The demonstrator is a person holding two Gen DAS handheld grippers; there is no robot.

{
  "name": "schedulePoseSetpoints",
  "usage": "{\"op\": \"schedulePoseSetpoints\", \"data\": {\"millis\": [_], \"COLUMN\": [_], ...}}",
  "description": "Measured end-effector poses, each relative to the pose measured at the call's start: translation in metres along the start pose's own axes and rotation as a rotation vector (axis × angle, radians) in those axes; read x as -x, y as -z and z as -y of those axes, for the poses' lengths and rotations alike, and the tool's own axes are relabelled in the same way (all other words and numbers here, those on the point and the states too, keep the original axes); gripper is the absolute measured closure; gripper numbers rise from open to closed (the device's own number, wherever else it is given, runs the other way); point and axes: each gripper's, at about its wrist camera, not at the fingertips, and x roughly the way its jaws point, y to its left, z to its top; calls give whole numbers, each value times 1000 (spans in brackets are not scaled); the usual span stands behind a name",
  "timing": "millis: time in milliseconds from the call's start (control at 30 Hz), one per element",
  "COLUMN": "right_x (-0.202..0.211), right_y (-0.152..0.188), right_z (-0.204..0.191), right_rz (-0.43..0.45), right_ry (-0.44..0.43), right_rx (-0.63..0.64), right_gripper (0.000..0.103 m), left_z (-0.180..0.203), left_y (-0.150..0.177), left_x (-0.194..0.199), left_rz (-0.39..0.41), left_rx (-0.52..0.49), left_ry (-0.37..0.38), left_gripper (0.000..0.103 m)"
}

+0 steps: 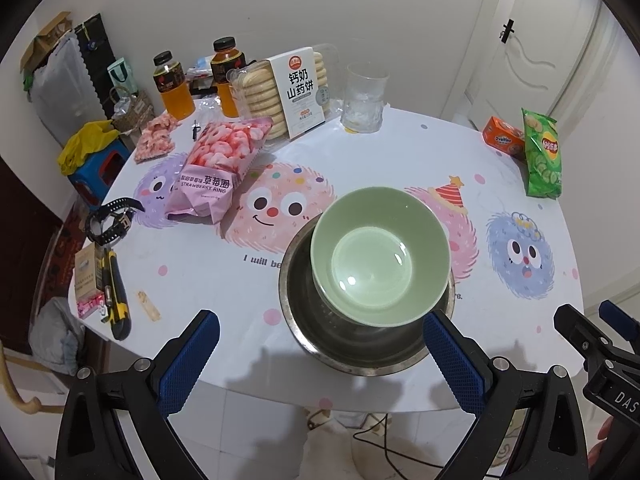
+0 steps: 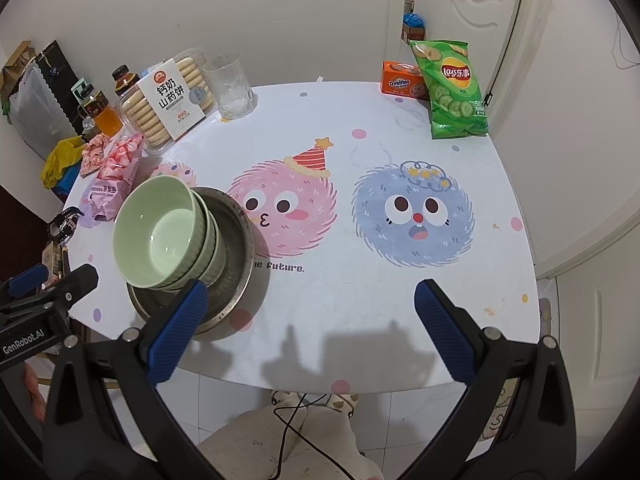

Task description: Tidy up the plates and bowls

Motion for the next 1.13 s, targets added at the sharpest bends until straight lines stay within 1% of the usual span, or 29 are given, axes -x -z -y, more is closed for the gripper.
{"op": "schedulePoseSetpoints", "data": {"millis": [833,1133], "right_x": [-2,-2], "right_y": [0,0], "right_z": [1,1], "right_rz": [-3,-4], "right_ry": [7,7], "right_rx": [-2,-3], "right_gripper": [0,0], "left_z": [-5,0], "left_y": [-1,-1], "left_x": [-7,-6], "left_rz": [-14,-12], "left_rx": [3,-8], "left_ry": [4,5], "left_gripper": [0,0]}}
